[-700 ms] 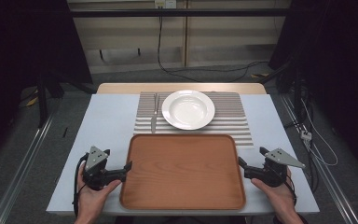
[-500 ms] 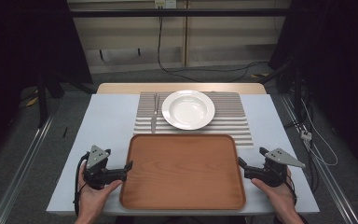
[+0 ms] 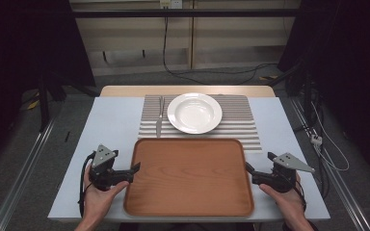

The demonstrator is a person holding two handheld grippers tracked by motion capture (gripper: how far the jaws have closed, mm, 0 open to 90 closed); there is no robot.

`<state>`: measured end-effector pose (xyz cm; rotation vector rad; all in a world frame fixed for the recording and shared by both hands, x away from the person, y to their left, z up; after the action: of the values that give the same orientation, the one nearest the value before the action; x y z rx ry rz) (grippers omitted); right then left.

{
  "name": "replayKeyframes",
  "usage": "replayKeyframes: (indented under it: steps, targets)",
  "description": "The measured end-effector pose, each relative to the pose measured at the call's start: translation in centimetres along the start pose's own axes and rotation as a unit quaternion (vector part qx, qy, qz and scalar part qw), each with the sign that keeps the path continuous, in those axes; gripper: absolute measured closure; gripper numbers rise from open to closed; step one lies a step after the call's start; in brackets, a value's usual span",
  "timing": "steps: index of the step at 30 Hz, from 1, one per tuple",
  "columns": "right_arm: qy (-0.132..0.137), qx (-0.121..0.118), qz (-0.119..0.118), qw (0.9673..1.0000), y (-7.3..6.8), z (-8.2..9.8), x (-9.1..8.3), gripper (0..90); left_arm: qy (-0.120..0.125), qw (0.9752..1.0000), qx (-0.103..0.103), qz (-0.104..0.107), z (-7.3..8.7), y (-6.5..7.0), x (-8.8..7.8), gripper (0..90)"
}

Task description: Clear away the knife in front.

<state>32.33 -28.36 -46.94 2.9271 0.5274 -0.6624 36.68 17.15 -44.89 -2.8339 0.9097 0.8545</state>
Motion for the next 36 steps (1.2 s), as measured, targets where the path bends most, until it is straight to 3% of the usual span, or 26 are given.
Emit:
replayKeyframes:
  steps: [6, 12, 23, 28, 33, 36]
  targets:
    - [0.000, 0.000, -0.005, 1.0000, -0.1, 0.0, 0.0, 8.2, -0.011, 0.9999, -0.002, -0.007, -0.7, 0.0, 0.8, 11.7]
    - [-0.001, 0.000, -0.004, 1.0000, -0.2, 0.0, 0.1, 8.2, -0.017, 0.9998, -0.004, 0.008, -1.8, -0.1, 1.6, 10.3]
    - [-0.001, 0.002, -0.008, 1.0000, 0.0, 0.1, 0.0, 8.2, -0.017, 0.9998, 0.004, 0.013, -4.1, -0.1, 3.5, 9.0]
    - [-0.001, 0.002, -0.007, 1.0000, 0.0, 0.1, 0.0, 8.2, -0.031, 0.9993, 0.016, 0.013, -5.0, -0.1, 4.6, 8.9]
    - [-0.002, 0.000, -0.007, 1.0000, -0.1, 0.1, 0.0, 8.2, -0.035, 0.9991, -0.001, 0.022, -6.3, 0.0, 5.7, 15.2]
    - [-0.001, 0.001, -0.008, 1.0000, -0.2, 0.0, 0.1, 8.1, -0.038, 0.9992, 0.004, 0.014, -6.9, 0.0, 6.3, 16.1]
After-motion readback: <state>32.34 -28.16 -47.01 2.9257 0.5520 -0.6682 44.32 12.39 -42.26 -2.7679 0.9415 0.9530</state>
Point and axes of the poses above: each handheld gripper's, and its own axes: x roughly forward along the jaws, z roughly out of its underside, y roughly to its right, the point moved 5 cm from there along x, roughly forward along the jaws, and after that the axes turned 4 degrees about -x, right-handed, at the moved point
